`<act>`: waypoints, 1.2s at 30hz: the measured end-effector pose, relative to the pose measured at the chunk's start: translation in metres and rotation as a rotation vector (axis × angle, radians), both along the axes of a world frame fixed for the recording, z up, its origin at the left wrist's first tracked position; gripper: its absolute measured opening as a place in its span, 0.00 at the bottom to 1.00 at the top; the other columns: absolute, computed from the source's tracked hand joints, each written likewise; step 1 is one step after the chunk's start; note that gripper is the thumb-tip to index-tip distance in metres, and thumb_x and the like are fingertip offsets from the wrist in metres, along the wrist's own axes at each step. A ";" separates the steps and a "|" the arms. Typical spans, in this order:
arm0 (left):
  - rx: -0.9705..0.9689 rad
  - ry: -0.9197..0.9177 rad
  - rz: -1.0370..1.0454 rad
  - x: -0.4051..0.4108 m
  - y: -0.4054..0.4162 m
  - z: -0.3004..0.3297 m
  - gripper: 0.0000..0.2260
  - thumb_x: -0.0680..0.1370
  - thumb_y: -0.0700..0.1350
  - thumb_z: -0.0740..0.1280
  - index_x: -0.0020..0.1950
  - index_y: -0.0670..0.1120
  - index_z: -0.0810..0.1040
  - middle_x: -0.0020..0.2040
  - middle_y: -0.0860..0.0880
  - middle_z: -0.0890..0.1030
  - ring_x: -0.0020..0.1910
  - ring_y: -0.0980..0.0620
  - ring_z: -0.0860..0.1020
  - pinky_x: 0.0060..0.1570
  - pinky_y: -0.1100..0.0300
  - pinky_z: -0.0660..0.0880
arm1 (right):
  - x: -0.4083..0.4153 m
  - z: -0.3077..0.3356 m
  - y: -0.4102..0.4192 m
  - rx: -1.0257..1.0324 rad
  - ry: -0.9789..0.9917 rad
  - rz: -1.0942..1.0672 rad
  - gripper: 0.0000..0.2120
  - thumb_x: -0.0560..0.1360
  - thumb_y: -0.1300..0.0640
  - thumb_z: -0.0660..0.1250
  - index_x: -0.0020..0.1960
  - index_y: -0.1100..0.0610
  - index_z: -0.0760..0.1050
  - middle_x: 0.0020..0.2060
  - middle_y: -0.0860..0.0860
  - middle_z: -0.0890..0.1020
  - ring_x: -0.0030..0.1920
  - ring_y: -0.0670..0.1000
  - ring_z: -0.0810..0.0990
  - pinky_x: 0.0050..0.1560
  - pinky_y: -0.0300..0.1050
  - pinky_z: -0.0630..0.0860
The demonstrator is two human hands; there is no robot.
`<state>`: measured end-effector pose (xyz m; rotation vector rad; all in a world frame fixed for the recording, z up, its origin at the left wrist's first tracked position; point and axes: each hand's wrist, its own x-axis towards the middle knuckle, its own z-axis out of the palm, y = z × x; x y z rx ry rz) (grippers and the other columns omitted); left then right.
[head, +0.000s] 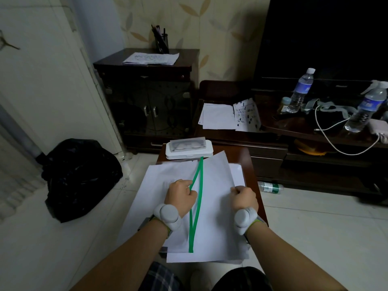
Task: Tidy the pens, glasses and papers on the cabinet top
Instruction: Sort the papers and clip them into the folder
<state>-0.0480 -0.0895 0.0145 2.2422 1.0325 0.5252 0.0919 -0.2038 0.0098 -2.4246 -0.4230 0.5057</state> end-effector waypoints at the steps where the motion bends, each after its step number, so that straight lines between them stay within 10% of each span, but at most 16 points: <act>1: 0.002 -0.011 -0.001 0.000 0.000 0.001 0.06 0.71 0.34 0.62 0.36 0.42 0.74 0.30 0.40 0.72 0.36 0.47 0.72 0.45 0.59 0.71 | -0.001 0.001 0.000 0.008 -0.010 0.005 0.13 0.79 0.52 0.59 0.55 0.54 0.80 0.56 0.59 0.80 0.56 0.62 0.78 0.53 0.47 0.73; 15: 0.006 -0.030 -0.026 -0.004 0.000 0.003 0.06 0.72 0.34 0.62 0.36 0.36 0.76 0.27 0.48 0.67 0.35 0.49 0.69 0.47 0.57 0.74 | 0.019 0.002 -0.015 0.154 0.023 -0.204 0.13 0.80 0.57 0.56 0.59 0.59 0.75 0.56 0.63 0.78 0.58 0.64 0.76 0.55 0.50 0.71; 22: -0.013 -0.007 -0.017 -0.001 -0.003 -0.002 0.19 0.70 0.33 0.62 0.26 0.47 0.57 0.26 0.51 0.61 0.31 0.49 0.64 0.36 0.61 0.63 | 0.042 0.002 -0.049 0.092 0.045 -0.298 0.14 0.80 0.59 0.56 0.59 0.64 0.75 0.59 0.65 0.77 0.60 0.65 0.75 0.59 0.51 0.70; 28: -0.053 -0.010 -0.018 -0.001 -0.004 -0.004 0.07 0.72 0.33 0.62 0.34 0.33 0.73 0.30 0.37 0.69 0.33 0.43 0.70 0.39 0.54 0.73 | 0.046 0.006 -0.066 0.089 0.029 -0.285 0.14 0.79 0.60 0.58 0.59 0.65 0.76 0.58 0.65 0.78 0.59 0.65 0.75 0.57 0.49 0.71; 36: 0.027 -0.012 -0.043 -0.001 -0.001 -0.008 0.20 0.70 0.32 0.61 0.26 0.47 0.55 0.26 0.50 0.60 0.30 0.49 0.63 0.34 0.61 0.61 | 0.040 0.004 -0.055 0.075 0.038 -0.258 0.13 0.79 0.58 0.60 0.58 0.62 0.78 0.56 0.63 0.80 0.57 0.63 0.77 0.54 0.47 0.72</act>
